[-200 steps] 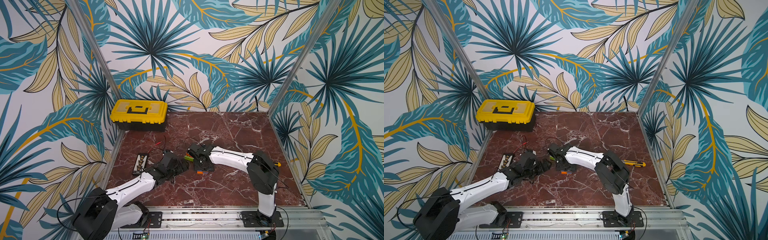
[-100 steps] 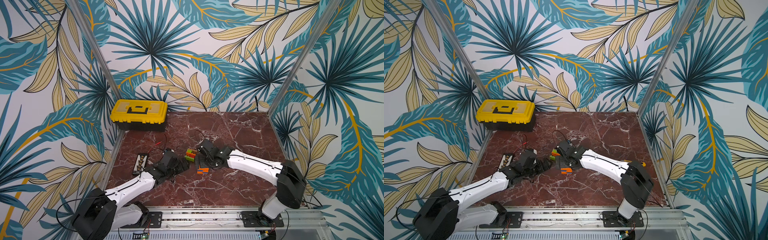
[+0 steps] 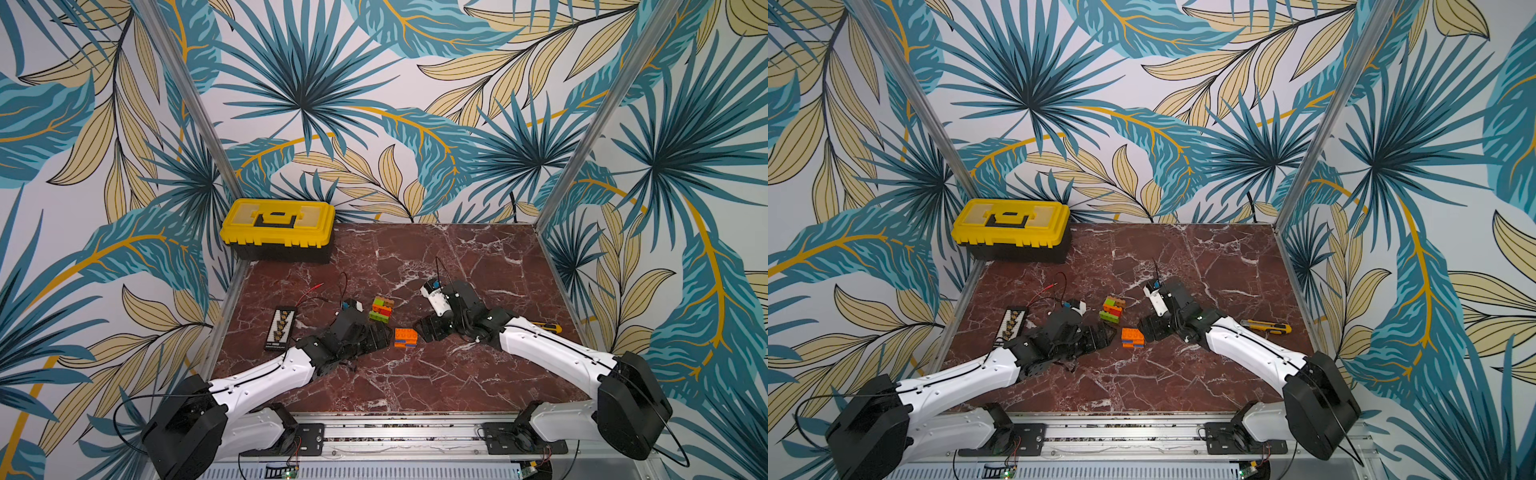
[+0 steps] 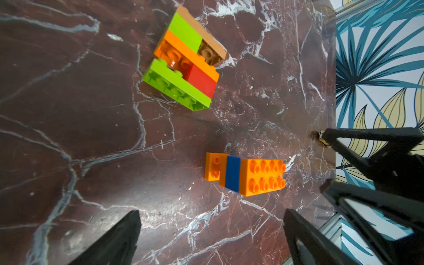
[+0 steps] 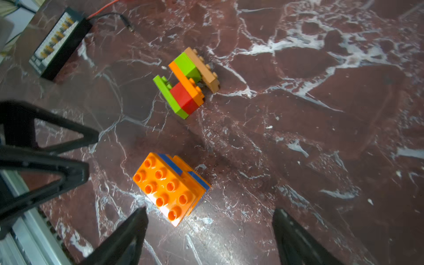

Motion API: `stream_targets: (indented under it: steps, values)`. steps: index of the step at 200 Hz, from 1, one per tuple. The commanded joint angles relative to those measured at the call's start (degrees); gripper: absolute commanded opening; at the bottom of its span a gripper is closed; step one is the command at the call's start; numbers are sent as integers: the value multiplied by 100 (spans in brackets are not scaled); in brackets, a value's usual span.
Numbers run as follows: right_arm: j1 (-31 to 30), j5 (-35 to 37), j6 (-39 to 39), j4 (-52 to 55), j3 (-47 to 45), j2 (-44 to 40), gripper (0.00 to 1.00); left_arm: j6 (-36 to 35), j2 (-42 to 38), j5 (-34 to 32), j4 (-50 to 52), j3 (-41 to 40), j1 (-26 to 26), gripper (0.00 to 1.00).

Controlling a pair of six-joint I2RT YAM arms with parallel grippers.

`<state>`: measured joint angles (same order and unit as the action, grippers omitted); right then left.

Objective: Assemble the number 5 with lego
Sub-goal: Adjust the lego brick at the center of the board.

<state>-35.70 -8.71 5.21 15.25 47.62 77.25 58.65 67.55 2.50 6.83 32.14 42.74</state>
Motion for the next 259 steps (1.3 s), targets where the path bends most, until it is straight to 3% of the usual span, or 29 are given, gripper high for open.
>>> stream_targets:
  steps: [1,30,81,118,143,259]
  values:
    - [37,-803,-1230,-187,-155,9,83,154,114,-226,-185,259,102,100]
    - [33,-1094,-2115,-214,-270,-45,80,250,246,-262,-157,317,112,100]
    - [30,-1334,-2503,102,62,234,75,409,232,-486,-68,275,112,100]
    - [9,-1019,-2913,488,332,431,73,471,259,-541,34,294,109,100]
    - [-34,-1335,-3218,520,364,515,73,529,254,-784,91,298,114,100]
    - [-350,-723,-3369,957,1073,1569,73,533,250,-803,164,301,101,100]
